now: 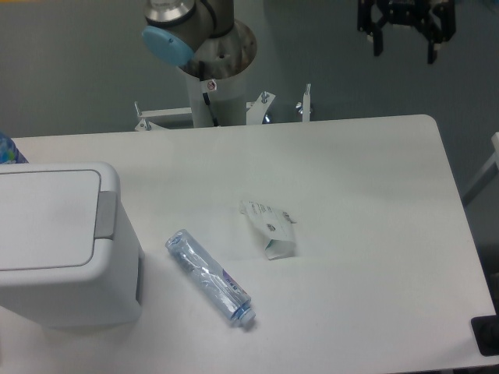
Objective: Open the trash can
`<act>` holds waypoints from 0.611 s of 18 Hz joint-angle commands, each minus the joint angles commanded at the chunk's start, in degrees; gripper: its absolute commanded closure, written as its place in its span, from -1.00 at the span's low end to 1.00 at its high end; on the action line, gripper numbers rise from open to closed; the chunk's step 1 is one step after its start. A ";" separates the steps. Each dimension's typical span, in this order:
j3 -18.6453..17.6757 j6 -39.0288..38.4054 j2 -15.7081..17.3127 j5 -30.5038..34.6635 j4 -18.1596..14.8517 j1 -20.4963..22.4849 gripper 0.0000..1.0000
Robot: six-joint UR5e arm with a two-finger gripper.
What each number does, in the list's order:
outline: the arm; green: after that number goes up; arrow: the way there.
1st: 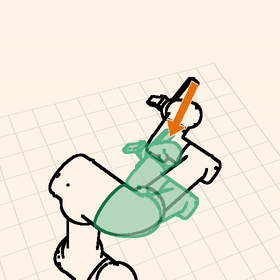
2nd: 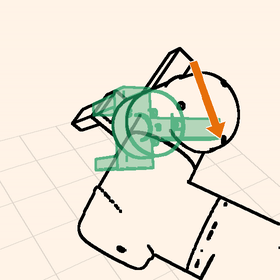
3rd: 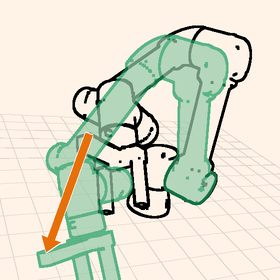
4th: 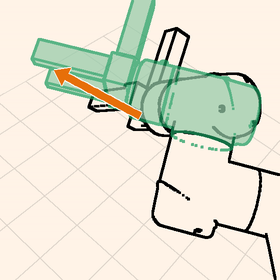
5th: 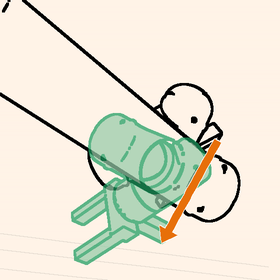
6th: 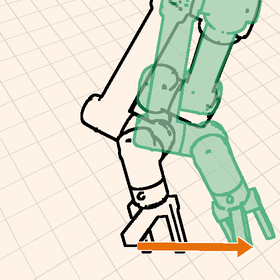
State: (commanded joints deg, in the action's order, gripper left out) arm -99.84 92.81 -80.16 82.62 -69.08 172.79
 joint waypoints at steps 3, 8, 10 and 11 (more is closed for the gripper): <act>-0.18 -0.09 0.00 0.00 0.09 0.00 -1.00; -0.27 -4.03 0.09 -0.26 1.49 -0.52 -1.00; -0.09 -7.80 -0.17 -0.44 1.58 -1.93 -1.00; 0.08 -10.52 -0.70 -0.70 1.93 -2.63 -1.00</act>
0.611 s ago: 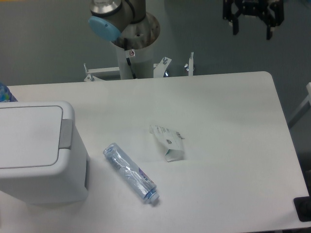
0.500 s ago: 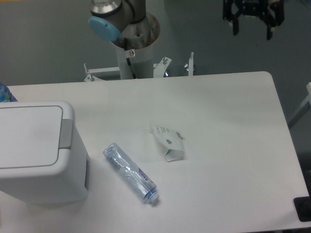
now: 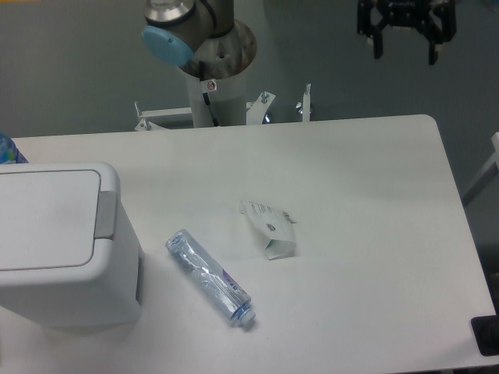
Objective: Open the trash can
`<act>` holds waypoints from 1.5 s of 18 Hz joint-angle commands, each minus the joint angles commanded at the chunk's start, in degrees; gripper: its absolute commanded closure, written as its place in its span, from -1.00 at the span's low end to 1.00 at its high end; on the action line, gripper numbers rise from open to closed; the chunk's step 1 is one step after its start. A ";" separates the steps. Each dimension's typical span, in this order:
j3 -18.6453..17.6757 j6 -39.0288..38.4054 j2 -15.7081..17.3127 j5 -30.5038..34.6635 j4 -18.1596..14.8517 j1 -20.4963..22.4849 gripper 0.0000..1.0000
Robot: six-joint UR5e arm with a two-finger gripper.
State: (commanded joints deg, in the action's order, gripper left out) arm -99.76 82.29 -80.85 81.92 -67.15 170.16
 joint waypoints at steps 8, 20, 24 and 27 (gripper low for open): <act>0.18 -23.13 -0.80 -8.09 5.19 -4.91 -1.00; 1.50 -58.26 -1.94 -19.75 4.14 -14.68 -1.00; 1.23 -62.61 -2.64 -23.03 4.05 -18.62 -1.00; 0.88 -63.22 -3.69 -23.03 4.13 -22.15 -1.00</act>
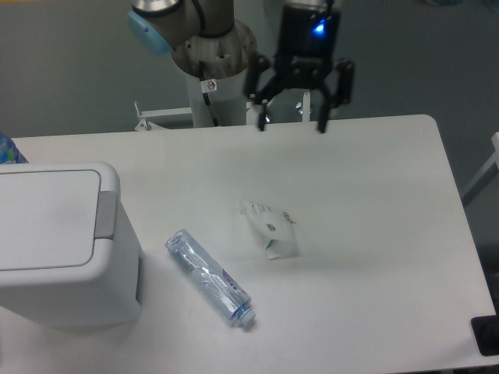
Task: Open the trash can
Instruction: 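Move the open gripper toward the white trash can lid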
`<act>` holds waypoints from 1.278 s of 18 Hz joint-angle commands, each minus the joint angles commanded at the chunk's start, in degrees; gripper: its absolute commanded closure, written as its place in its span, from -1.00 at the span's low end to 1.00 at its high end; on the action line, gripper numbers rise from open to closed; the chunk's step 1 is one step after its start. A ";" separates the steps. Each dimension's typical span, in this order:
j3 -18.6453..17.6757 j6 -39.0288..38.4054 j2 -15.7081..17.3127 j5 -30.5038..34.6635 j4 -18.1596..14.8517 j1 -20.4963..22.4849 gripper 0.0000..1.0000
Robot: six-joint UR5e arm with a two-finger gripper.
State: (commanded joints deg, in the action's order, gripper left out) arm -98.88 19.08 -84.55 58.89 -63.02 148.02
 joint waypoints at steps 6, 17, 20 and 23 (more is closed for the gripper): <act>1.05 -4.83 -5.00 0.35 0.79 -7.47 -1.00; 6.59 -16.79 -12.31 0.18 4.75 -15.03 -1.00; 6.50 -16.62 -12.75 0.18 5.97 -15.56 -1.00; 6.50 -16.79 -13.28 0.26 7.38 -16.53 -1.00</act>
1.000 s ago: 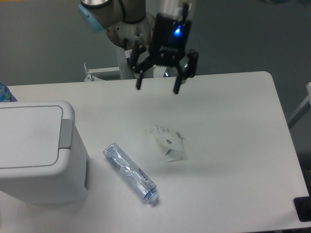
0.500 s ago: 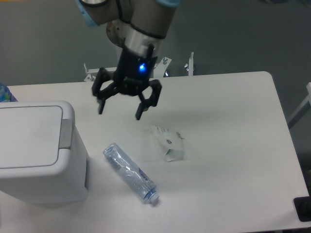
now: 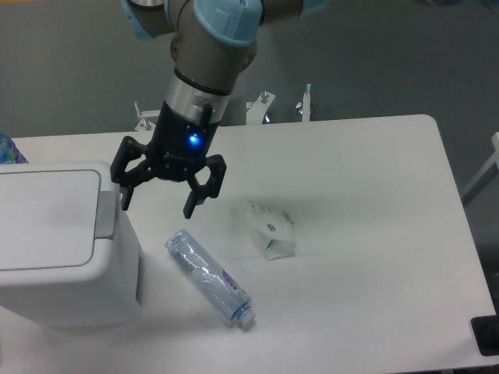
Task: Open the trash can
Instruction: 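Move the open gripper toward the white trash can lid, then lower the gripper onto the lid edge and lift the lid open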
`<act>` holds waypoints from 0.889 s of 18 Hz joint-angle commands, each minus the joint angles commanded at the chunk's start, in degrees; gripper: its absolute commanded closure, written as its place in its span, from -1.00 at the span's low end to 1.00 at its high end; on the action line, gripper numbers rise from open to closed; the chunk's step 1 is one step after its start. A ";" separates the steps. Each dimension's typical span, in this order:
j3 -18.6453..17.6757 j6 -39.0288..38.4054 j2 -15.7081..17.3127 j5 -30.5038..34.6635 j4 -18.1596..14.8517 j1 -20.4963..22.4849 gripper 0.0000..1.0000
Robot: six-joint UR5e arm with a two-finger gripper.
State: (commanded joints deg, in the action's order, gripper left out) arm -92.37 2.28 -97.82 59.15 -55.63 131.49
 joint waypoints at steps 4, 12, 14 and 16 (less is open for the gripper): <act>-0.18 0.09 -0.88 0.35 0.18 -0.97 -1.00; -0.26 0.09 -1.14 0.44 0.35 -1.58 -1.00; -0.26 0.18 -1.23 0.53 0.44 -1.58 -1.00; -0.35 0.18 -1.32 0.70 0.44 -1.58 -1.00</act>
State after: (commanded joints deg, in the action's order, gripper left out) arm -92.72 2.46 -99.14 59.85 -55.20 129.90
